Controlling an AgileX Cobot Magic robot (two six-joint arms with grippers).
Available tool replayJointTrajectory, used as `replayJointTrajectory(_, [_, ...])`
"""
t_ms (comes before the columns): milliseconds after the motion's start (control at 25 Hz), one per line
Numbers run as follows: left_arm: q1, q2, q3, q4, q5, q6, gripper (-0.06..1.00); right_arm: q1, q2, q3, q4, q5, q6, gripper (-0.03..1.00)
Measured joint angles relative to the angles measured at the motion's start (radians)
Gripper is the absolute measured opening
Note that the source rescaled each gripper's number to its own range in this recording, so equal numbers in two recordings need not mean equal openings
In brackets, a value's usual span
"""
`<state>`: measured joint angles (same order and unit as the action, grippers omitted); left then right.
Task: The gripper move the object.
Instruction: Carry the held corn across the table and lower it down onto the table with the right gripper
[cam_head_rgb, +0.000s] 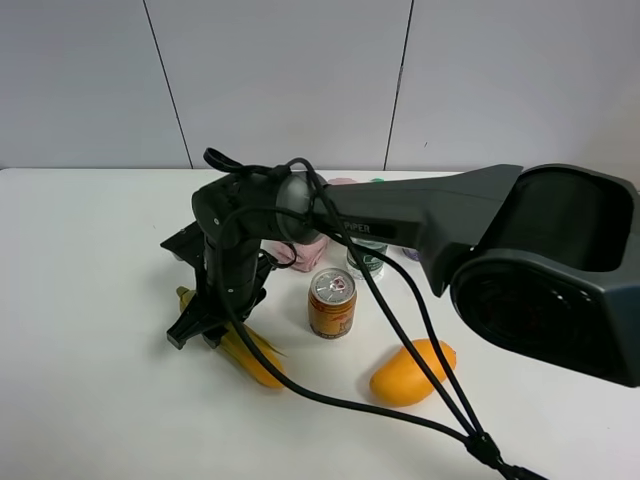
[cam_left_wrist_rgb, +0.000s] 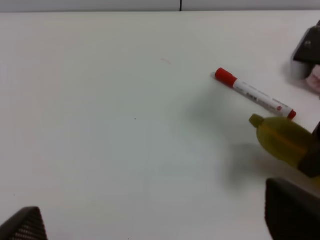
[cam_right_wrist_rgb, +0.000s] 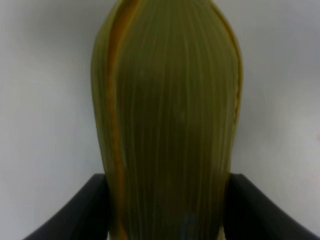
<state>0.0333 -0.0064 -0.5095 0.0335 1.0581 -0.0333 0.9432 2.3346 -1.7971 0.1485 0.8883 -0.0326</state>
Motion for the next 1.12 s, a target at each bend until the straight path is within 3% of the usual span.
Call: replayJointTrajectory(1120, [0.0,0.0,0.0,0.0,0.0,0.001,1.0,0.0,0.03,-0.006,0.0,0.027,0.0,0.0])
